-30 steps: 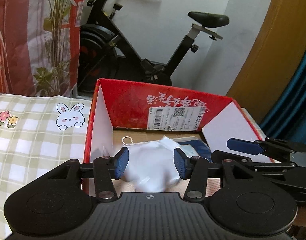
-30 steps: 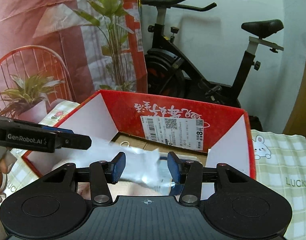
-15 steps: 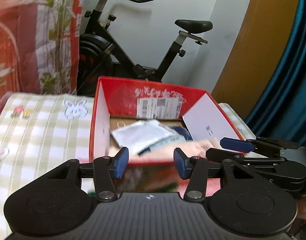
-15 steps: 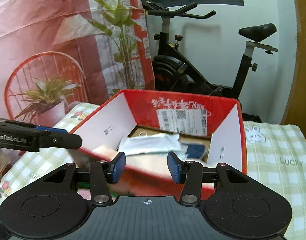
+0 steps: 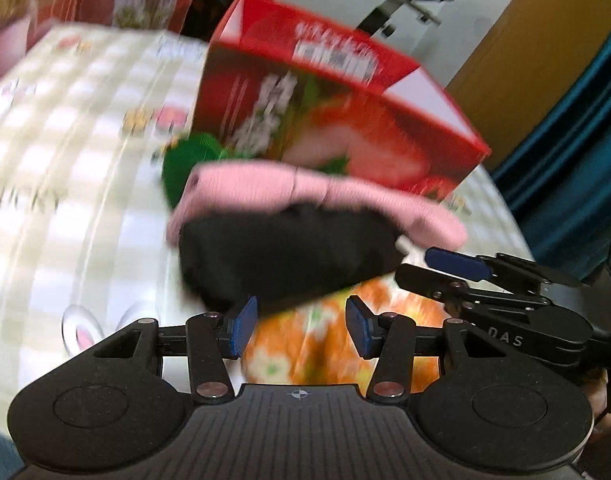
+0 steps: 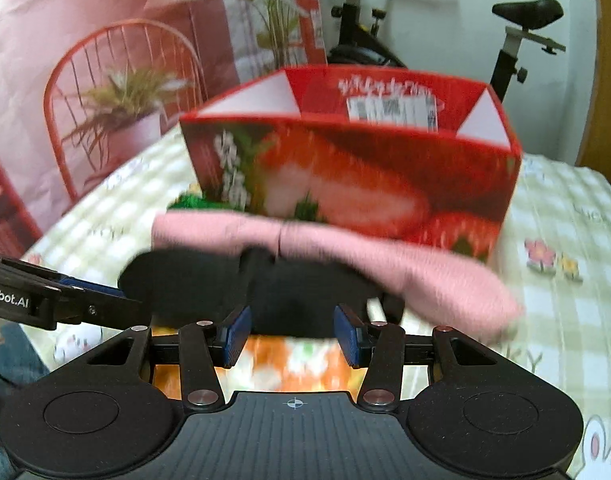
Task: Organize soft objects
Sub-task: 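Move both tools back down to the orange floral cloth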
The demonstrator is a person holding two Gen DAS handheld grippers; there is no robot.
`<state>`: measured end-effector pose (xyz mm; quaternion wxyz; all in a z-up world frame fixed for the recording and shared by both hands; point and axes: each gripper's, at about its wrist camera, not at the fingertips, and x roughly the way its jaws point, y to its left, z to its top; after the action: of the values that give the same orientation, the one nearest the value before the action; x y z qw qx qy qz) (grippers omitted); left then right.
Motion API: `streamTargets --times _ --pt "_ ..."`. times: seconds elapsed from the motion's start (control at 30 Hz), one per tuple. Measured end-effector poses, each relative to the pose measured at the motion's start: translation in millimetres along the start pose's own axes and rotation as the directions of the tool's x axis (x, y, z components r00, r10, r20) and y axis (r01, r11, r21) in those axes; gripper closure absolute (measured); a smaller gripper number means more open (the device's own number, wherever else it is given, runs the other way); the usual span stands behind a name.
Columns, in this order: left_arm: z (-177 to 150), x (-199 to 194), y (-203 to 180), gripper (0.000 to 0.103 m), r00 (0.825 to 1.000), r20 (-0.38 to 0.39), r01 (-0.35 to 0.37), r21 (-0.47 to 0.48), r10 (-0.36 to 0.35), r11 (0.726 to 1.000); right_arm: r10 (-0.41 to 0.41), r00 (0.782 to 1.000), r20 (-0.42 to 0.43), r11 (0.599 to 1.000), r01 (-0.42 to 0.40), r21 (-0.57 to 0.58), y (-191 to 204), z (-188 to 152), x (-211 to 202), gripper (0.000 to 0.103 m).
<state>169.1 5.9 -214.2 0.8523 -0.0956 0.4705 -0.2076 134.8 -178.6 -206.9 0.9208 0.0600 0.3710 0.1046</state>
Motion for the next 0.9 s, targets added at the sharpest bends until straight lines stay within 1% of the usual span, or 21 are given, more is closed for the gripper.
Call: streamTargets --times 0.1,0.17,0.3,0.4,0.43,0.5,0.53,0.57,0.6,0.63,0.67,0.77,0.83,0.9 --pt "-8 5 8 0.052 1.000 -0.020 -0.022 -0.032 0.021 0.999 -0.008 1.000 -0.013 1.000 0.008 0.010 1 -14 -2 0.059" --pt "-13 6 10 0.052 0.999 -0.030 -0.037 -0.035 0.036 0.999 -0.019 1.000 -0.012 1.000 0.020 0.018 -2 -19 -4 0.059" --pt "-20 15 10 0.052 0.998 -0.057 -0.029 -0.042 0.026 0.999 -0.054 0.999 -0.007 0.998 0.054 0.041 -9 -28 -10 0.059" --pt "-25 25 9 0.051 0.996 -0.079 -0.034 -0.028 0.032 0.999 -0.087 0.996 -0.011 0.995 0.088 0.049 -14 -32 -10 0.058" --pt "-26 27 8 0.051 0.996 -0.082 -0.038 -0.023 0.036 0.999 -0.104 0.994 -0.018 0.993 0.105 0.054 -16 -34 -10 0.056" --pt "-29 29 4 0.052 0.997 -0.074 -0.039 -0.009 0.038 0.999 -0.133 0.991 -0.034 0.989 0.135 0.061 -20 -36 -8 0.047" --pt "-30 30 3 0.052 0.997 -0.072 -0.040 -0.002 0.039 0.999 -0.139 0.989 -0.042 0.988 0.141 0.066 -22 -38 -6 0.046" --pt "-29 30 2 0.054 0.997 -0.069 -0.042 0.002 0.042 0.999 -0.142 0.989 -0.049 0.987 0.145 0.072 -24 -39 -6 0.044" --pt "-30 31 1 0.057 0.997 -0.064 -0.046 0.005 0.046 0.999 -0.148 0.987 -0.057 0.985 0.152 0.079 -25 -40 -4 0.039" --pt "-30 32 1 0.064 0.997 -0.060 -0.054 0.012 0.055 0.998 -0.152 0.986 -0.064 0.984 0.157 0.084 -26 -41 -2 0.037" --pt "-30 32 1 0.069 0.996 -0.056 -0.063 0.018 0.064 0.998 -0.149 0.987 -0.067 0.984 0.155 0.088 -27 -43 -1 0.036" --pt "-30 31 3 0.074 0.996 -0.044 -0.076 0.016 0.076 0.997 -0.142 0.987 -0.080 0.985 0.149 0.091 -26 -45 2 0.032" --pt "-27 30 6 0.075 0.996 -0.037 -0.082 0.016 0.083 0.996 -0.138 0.987 -0.086 0.985 0.146 0.091 -25 -47 4 0.029" --pt "-27 29 9 0.075 0.996 -0.033 -0.079 0.011 0.079 0.997 -0.135 0.987 -0.084 0.986 0.142 0.087 -23 -47 6 0.022"
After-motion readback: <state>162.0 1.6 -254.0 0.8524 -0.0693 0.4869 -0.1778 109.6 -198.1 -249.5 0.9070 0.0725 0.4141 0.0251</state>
